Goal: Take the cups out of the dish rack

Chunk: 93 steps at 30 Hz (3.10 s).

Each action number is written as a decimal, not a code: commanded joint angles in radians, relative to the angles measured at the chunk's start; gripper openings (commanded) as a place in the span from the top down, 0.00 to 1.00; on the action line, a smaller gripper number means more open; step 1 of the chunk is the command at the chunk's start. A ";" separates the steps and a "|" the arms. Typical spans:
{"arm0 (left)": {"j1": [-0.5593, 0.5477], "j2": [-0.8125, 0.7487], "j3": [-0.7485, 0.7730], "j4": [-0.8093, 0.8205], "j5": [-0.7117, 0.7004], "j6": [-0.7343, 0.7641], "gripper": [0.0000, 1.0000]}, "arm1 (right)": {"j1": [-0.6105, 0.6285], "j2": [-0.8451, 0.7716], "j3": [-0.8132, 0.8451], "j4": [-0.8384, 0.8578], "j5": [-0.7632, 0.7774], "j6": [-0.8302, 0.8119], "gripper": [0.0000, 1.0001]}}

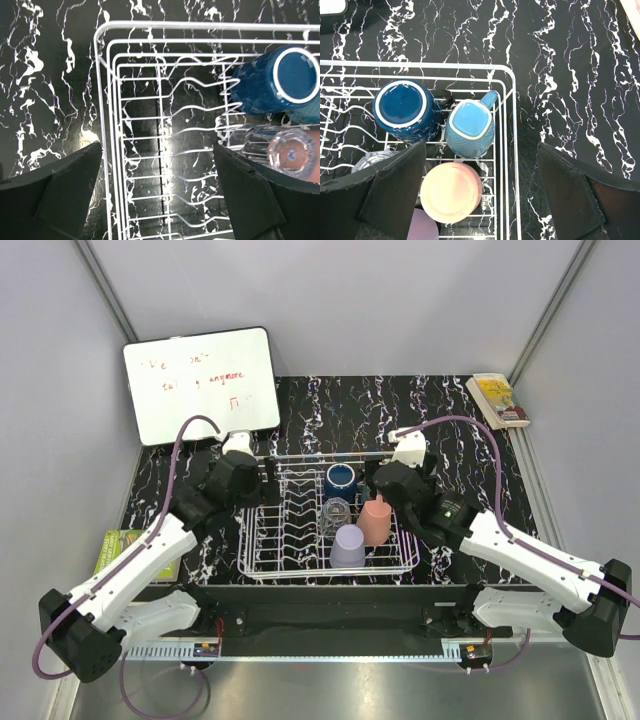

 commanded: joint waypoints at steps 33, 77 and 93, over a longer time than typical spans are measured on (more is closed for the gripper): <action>-0.658 0.230 0.298 -0.103 -0.369 -0.125 0.01 | -0.001 -0.162 -0.048 -0.069 0.040 0.102 0.00; -0.500 0.738 0.630 0.029 -0.162 -0.067 0.01 | -0.002 -0.337 0.055 -0.315 0.364 0.271 0.00; -0.558 0.736 0.661 0.029 -0.146 -0.067 0.01 | -0.001 -0.308 0.049 -0.370 0.362 0.331 0.00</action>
